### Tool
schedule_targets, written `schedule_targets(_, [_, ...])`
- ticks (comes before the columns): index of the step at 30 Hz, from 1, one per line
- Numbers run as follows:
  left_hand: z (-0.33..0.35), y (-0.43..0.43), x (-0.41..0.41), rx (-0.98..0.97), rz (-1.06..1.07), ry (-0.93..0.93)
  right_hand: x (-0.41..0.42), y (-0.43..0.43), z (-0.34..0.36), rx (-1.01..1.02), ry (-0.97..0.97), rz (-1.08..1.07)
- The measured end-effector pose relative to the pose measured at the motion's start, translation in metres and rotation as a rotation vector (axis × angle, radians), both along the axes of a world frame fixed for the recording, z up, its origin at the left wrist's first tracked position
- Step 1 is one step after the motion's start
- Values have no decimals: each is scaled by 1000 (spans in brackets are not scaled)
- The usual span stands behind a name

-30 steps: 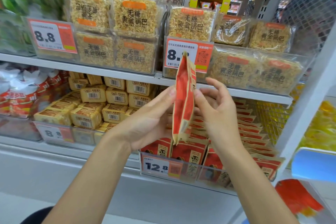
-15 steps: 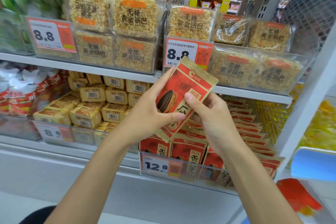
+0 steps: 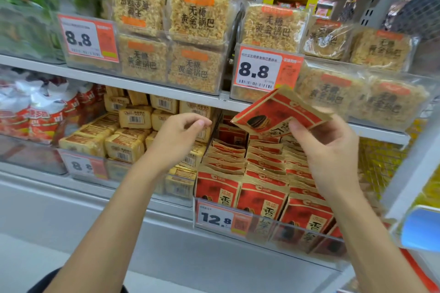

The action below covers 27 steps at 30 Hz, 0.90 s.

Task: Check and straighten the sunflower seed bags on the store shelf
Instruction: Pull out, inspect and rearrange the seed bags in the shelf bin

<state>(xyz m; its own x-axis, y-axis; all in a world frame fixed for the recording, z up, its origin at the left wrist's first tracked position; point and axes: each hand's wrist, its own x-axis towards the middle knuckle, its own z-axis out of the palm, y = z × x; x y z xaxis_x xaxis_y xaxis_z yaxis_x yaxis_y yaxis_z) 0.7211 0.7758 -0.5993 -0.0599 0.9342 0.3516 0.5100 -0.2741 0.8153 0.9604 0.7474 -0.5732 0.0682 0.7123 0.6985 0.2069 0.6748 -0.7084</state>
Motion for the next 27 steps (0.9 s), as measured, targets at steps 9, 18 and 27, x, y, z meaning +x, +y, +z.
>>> schedule_targets(9, [-26, 52, 3, -191, -74, 281, -13, 34, -28, -54, -276, 3])
schedule_targets(18, [-31, 62, 10, -332, -127, 384, -17, 66, -30, -158, -453, 57])
schedule_targets(27, [-31, 61, 10, -273, -144, 300, -30, 79, -28, -302, -268, 157])
